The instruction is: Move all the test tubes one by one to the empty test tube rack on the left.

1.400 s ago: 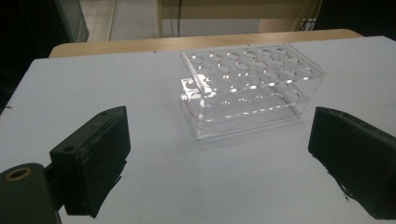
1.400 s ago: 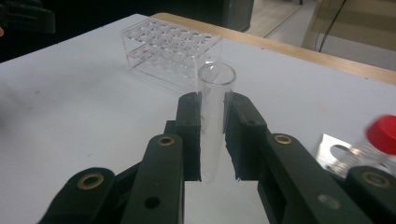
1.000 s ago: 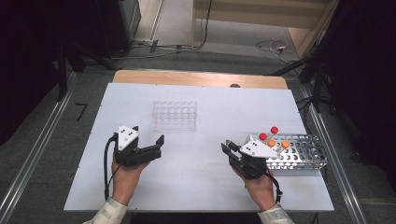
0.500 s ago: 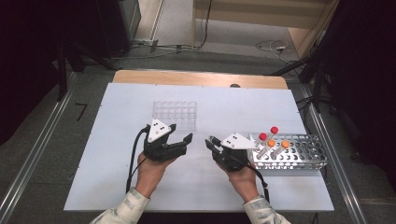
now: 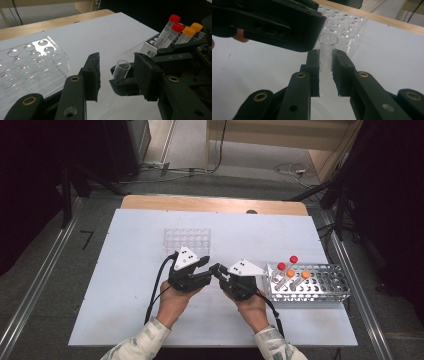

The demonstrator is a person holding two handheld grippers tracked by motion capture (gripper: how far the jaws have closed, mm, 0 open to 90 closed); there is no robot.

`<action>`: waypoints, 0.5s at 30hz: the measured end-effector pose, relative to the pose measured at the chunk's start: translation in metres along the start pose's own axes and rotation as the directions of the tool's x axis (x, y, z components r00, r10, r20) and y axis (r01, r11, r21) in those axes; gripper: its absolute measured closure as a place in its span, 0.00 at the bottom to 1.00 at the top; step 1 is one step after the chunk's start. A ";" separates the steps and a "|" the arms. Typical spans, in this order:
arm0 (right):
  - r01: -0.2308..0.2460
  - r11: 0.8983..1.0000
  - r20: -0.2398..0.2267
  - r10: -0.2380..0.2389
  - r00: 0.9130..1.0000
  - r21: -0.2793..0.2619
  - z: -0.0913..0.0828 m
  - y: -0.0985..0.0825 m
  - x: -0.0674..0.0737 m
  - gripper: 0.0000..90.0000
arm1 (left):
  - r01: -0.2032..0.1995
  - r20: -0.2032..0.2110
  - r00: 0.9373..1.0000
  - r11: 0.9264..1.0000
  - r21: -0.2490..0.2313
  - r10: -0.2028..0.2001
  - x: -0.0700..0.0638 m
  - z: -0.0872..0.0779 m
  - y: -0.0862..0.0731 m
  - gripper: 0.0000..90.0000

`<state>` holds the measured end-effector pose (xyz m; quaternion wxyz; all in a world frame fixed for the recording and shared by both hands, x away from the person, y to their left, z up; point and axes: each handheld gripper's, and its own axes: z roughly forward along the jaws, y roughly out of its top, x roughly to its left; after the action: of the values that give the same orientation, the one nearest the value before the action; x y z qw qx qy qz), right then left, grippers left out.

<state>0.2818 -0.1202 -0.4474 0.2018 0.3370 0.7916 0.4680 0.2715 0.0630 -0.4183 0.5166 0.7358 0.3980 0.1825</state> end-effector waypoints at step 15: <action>0.012 1.000 -0.005 -0.012 1.000 -0.002 0.003 0.002 0.006 0.81 | -0.027 -0.027 0.999 0.999 0.037 0.028 -0.006 0.010 0.000 0.84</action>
<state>0.2799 -0.1132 -0.4465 0.2027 0.3308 0.7937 0.4685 0.2745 0.0525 -0.4214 0.4948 0.7481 0.3983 0.1923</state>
